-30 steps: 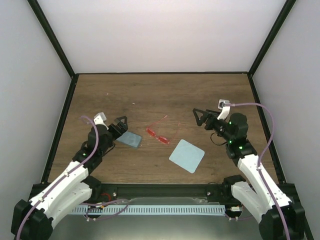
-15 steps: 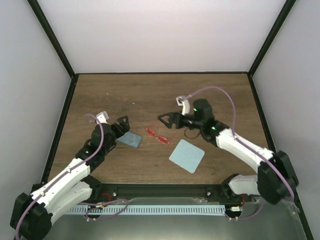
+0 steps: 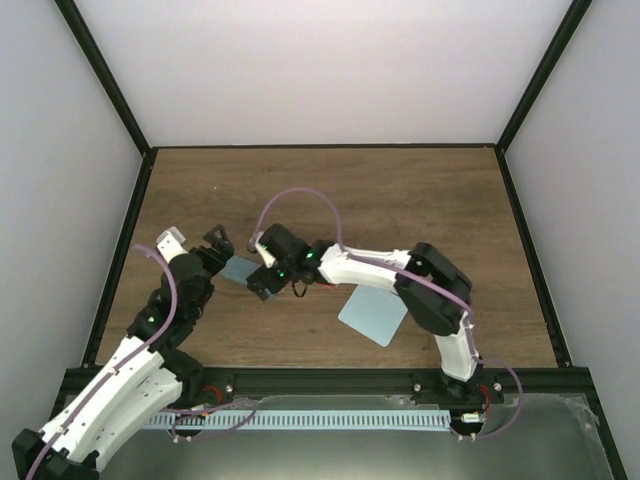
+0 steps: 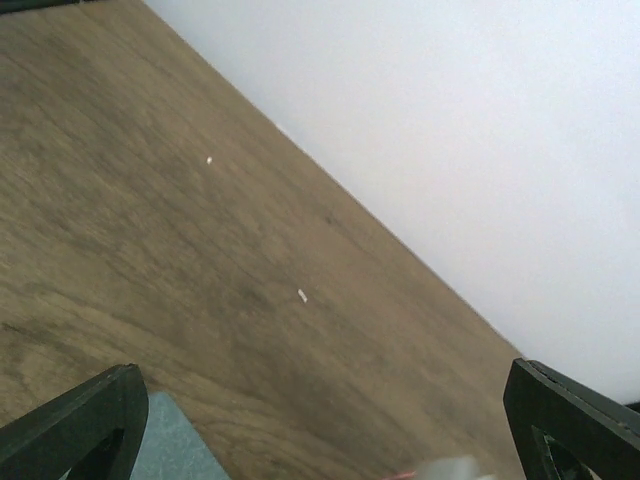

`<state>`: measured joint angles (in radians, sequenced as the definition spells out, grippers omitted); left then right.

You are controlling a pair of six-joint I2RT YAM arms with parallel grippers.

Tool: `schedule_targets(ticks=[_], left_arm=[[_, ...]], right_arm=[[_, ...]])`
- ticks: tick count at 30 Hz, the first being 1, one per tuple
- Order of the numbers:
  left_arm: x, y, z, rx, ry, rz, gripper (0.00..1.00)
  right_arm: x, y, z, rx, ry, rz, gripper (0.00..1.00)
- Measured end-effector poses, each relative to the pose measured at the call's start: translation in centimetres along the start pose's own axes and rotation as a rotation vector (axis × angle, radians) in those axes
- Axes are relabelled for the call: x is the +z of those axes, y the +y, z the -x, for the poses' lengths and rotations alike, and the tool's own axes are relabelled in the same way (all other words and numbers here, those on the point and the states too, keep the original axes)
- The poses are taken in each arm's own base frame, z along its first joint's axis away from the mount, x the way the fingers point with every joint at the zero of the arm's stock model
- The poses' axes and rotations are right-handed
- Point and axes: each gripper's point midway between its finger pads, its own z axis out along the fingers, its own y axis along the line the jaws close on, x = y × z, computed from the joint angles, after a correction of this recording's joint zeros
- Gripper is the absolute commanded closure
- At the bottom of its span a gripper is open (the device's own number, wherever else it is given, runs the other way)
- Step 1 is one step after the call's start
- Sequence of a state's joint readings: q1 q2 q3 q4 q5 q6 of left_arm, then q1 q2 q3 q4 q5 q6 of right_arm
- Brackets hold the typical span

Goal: Organize the sunglasses
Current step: Pick up the sunglasses case from the center of the board.

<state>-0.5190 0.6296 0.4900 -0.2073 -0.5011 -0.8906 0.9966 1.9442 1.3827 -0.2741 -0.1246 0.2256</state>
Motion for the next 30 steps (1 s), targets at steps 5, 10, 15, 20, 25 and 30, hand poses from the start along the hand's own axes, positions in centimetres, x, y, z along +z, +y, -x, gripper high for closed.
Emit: schedule_targets(ticks=[5, 10, 15, 20, 25, 30], left_arm=[[-0.8, 0.1, 1.5, -0.022, -0.06, -0.003, 0.0], [0.4, 0.9, 0.0, 0.018, -0.017, 0.048, 0.0], [1.5, 1.4, -1.6, 0.052, 0.036, 0.081, 0.0], [1.7, 0.9, -1.6, 0.044, 0.036, 0.064, 0.0], [1.6, 0.7, -1.5, 0.04, 0.033, 0.053, 0.0], [1.6, 0.6, -1.5, 0.04, 0.034, 0.047, 0.0]], right_arm=[[2.9, 0.9, -2.1, -0.109, 0.083, -0.08, 0.0], [3.8, 0.7, -1.4, -0.188, 0.085, -0.156, 0.0], [4.3, -0.6, -2.0, -0.226, 0.111, -0.227, 0.0], [4.3, -0.9, -1.9, -0.25, 0.111, -0.246, 0.0], [4.3, -0.5, -2.0, -0.268, 0.116, -0.223, 0.0], [4.5, 0.3, -2.3, -0.281, 0.126, -0.169, 0.01]])
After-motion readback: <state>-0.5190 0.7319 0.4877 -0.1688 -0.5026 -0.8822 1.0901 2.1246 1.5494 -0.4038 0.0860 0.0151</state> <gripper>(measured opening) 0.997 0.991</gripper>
